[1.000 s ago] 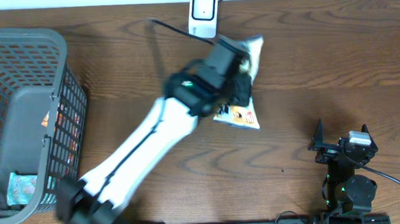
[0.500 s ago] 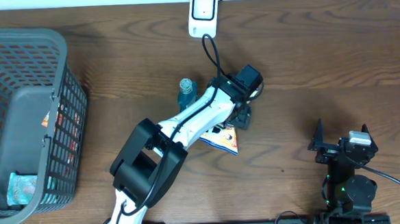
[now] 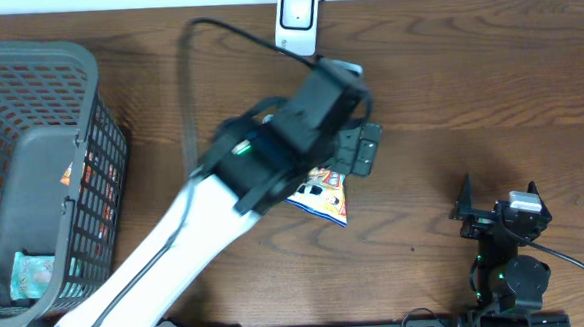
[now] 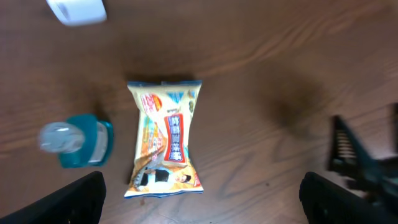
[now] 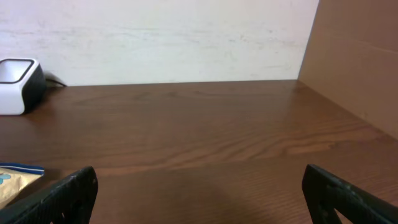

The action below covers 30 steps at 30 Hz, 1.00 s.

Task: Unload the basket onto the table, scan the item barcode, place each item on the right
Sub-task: 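Carry the yellow snack bag past the scanner and place it on the table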

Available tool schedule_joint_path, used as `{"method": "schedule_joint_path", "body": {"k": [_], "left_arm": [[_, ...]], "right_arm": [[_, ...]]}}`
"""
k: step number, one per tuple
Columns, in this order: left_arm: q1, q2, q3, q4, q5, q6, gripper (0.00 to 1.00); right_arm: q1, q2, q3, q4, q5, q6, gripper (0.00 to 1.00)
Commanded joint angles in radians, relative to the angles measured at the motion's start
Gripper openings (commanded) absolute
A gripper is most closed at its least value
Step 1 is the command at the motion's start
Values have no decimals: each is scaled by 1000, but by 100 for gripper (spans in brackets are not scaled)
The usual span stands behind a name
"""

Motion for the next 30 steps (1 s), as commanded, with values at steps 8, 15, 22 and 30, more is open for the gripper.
{"method": "schedule_joint_path", "body": {"k": [8,15,22,30], "left_arm": [[5,-241,3,-105,-279,19,98],[167,-384,16,-93,-540,19,98],[664,-476,31,-70,-610,4,98],[1182,-369,30,-187,-332,-186,98]], "right_arm": [[-6,-5,-5,-1,0,-8,99],[-6,-5,-5,-1,0,-8,99],[-6,-5,-5,-1,0,-8,99],[-6,-5,-5,-1,0,-8,99]]}}
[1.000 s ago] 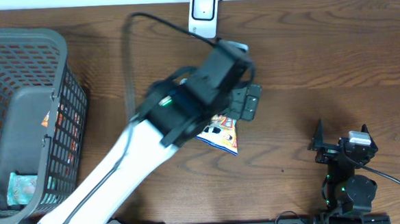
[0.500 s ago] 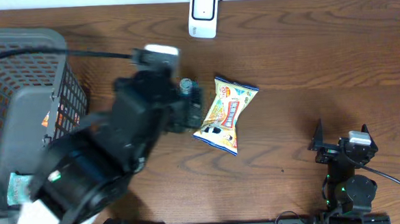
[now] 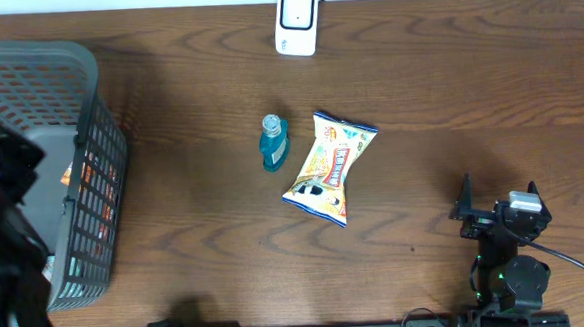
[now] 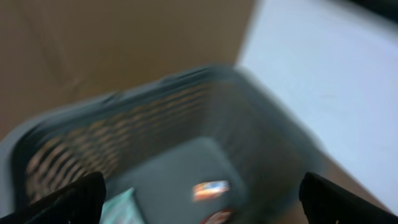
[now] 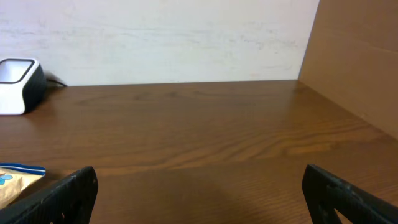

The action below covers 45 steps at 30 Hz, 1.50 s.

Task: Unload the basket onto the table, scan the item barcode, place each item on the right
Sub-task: 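Carry the yellow snack bag past the scanner and place it on the table, then reach into the basket and grasp the mint-green wipe pack with left gripper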

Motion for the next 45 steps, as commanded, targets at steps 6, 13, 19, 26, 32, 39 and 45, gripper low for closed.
{"method": "schedule_joint_path", "body": {"k": [6,13,19,26,32,39,45], "left_arm": [[392,301,-32,-217,256,-291,98],[456,544,-156,-232,290,-295,92],[462,653,-327,-137,241,-297,89],[470,662,-550,61,190,-340,89],[511,664,-679,233,160,-336,89],[571,665,-798,338,154,-337,89],[585,665,-875,386,195,-359,8]], "right_arm": [[-6,-4,-5,-1,1,-8,99],[-6,-4,-5,-1,1,-8,99],[-6,-4,-5,-1,1,-8,99],[-6,-4,-5,-1,1,-8,99],[-6,-4,-5,-1,1,-8,99],[-6,-4,-5,-1,1,-8,99],[-6,-4,-5,-1,1,-8,99]]}}
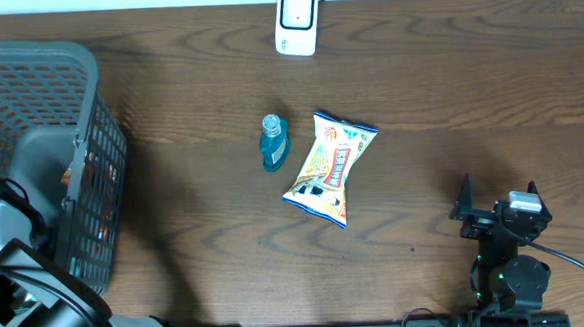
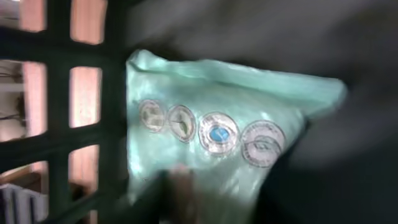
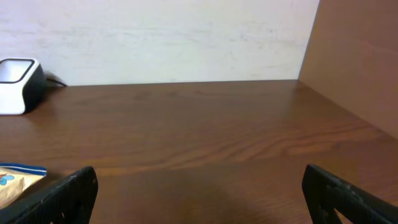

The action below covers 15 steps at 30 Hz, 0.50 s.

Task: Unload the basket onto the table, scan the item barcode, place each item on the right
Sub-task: 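Reach into the basket and grasp the mint-green wipe pack with left gripper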

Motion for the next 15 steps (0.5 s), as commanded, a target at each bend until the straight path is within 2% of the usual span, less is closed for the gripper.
{"method": "schedule_joint_path", "body": {"k": [1,7,11,15], "left_arm": [[10,33,-60,-12,72,-19,8],[10,4,19,-21,272,-6,8],[10,-82,163,-21,519,36,7],[10,-202,319,-8,657,34,7]], "right_arm": [[-6,-5,-5,0,1,-8,99],[-6,-5,-5,0,1,-8,99],[-6,-5,-5,0,1,-8,99],[-6,-5,-5,0,0,-8,99]]}}
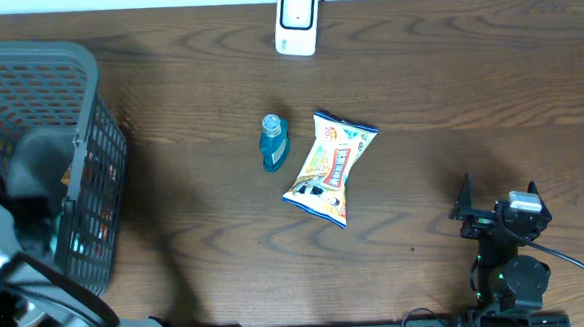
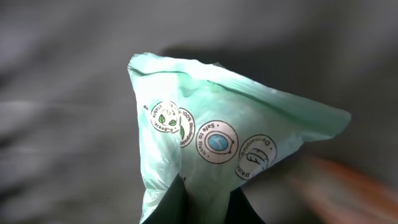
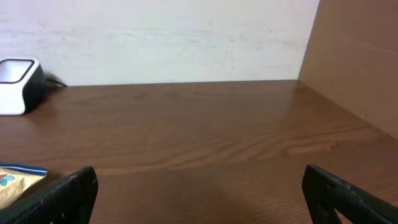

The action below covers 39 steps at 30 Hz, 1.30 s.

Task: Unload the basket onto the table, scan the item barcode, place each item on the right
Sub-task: 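Reach into the basket and grasp the mint-green wipe pack with left gripper, then carry the green pack to the scanner and drop it on the table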

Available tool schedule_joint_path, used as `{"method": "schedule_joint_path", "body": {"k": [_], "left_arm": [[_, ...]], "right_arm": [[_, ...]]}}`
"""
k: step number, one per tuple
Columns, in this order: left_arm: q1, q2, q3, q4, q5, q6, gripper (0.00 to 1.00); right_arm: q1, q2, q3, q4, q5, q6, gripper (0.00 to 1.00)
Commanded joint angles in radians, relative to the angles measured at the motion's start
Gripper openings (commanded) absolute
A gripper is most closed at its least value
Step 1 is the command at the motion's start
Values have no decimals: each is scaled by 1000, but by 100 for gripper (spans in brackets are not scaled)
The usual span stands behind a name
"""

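A mint-green plastic packet [image 2: 230, 137] with round printed seals fills the left wrist view. My left gripper [image 2: 205, 196] is shut on its lower edge, the dark fingers pinching the film. In the overhead view the left arm [image 1: 11, 248] reaches down into the grey mesh basket [image 1: 96, 144], and the packet itself is hidden there. The white barcode scanner [image 1: 297, 20] stands at the table's back edge, also visible as the scanner [image 3: 17, 78] at far left. My right gripper [image 3: 199, 199] is open with nothing in it and sits parked at the front right [image 1: 499, 213].
A yellow snack bag [image 1: 330, 168] and a small blue bottle [image 1: 273, 142] lie at mid-table. The basket's tall walls surround the left arm, with other packets inside. A brown cardboard wall [image 3: 354, 56] stands to the right.
The packet was seen against the basket's mesh wall with the fingers at its lower edge. Now the mesh is out of view, and the packet hangs sharp and pinched before a blurred grey background.
The left gripper hovered open over the snack bag and bottle at mid-table. A second later it was at the basket, looking in. Then it was down at the green packet, and now it is shut on it. The right arm stayed parked.
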Motion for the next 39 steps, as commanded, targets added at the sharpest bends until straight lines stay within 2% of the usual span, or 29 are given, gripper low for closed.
{"method": "schedule_joint_path", "body": {"k": [1,6,10,14,18,23,30,34,39], "left_arm": [[-2,-160,172,21,234,17,7],[-5,-346,297,71,240,-7,7],[-54,-497,302,174,365,-4,7],[-237,-603,300,213,466,80,7],[-555,-632,291,66,414,298,7],[-864,-565,231,-141,63,336,7],[-1122,-338,91,-157,-5,317,7],[-1188,-144,74,-154,-114,209,8],[-1214,18,74,-119,-137,96,7]], "right_arm": [[-6,-5,-5,-1,1,-8,99],[-6,-5,-5,-1,1,-8,99],[-6,-5,-5,-1,1,-8,99],[-6,-5,-5,-1,1,-8,99],[-6,-5,-5,-1,1,-8,99],[-6,-5,-5,-1,1,-8,99],[-6,-5,-5,-1,1,-8,99],[-6,-5,-5,-1,1,-8,99],[-6,-5,-5,-1,1,-8,99]]}}
